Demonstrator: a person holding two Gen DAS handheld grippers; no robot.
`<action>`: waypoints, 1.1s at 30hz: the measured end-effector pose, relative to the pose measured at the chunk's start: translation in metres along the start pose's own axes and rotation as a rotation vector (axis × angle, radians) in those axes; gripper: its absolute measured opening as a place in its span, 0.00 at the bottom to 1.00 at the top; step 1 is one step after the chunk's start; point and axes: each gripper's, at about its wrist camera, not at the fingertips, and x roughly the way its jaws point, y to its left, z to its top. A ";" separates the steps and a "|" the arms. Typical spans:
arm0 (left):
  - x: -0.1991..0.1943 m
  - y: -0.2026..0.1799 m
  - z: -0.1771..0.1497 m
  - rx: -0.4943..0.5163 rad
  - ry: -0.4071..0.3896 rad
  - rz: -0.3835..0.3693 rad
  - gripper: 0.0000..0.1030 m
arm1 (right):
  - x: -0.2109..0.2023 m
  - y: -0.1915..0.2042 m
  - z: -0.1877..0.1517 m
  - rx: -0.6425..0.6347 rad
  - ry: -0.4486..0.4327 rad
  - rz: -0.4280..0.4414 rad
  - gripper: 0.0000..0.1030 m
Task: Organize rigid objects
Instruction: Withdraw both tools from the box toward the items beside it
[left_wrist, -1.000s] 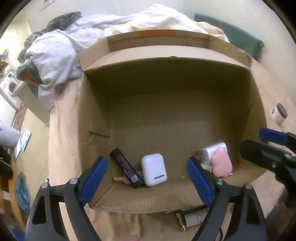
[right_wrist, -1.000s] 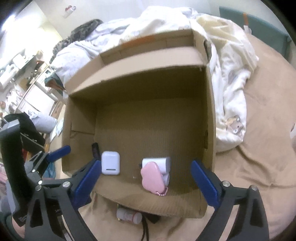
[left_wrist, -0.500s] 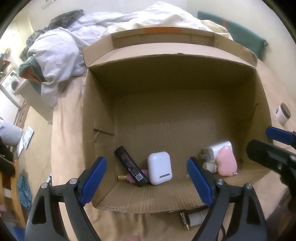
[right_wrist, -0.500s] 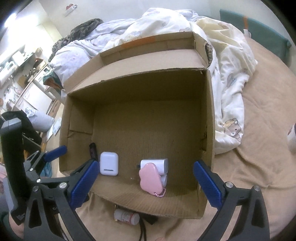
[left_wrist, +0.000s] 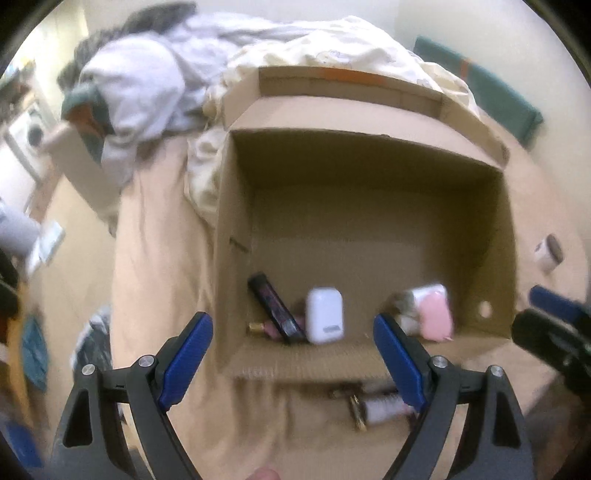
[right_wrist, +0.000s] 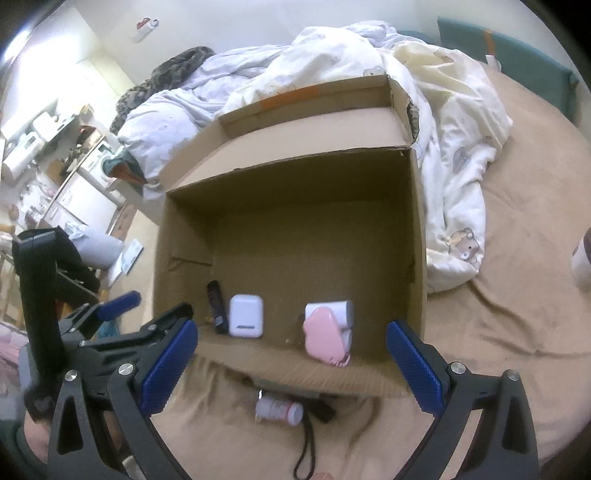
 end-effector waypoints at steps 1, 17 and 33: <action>-0.004 0.002 -0.001 -0.005 0.006 0.003 0.84 | -0.004 0.001 -0.002 -0.009 0.002 0.008 1.00; -0.006 0.034 -0.059 -0.073 0.089 0.051 0.84 | -0.017 -0.023 -0.052 0.083 0.062 -0.027 1.00; 0.040 0.033 -0.062 -0.096 0.185 0.031 0.84 | 0.015 -0.039 -0.060 0.114 0.174 -0.087 1.00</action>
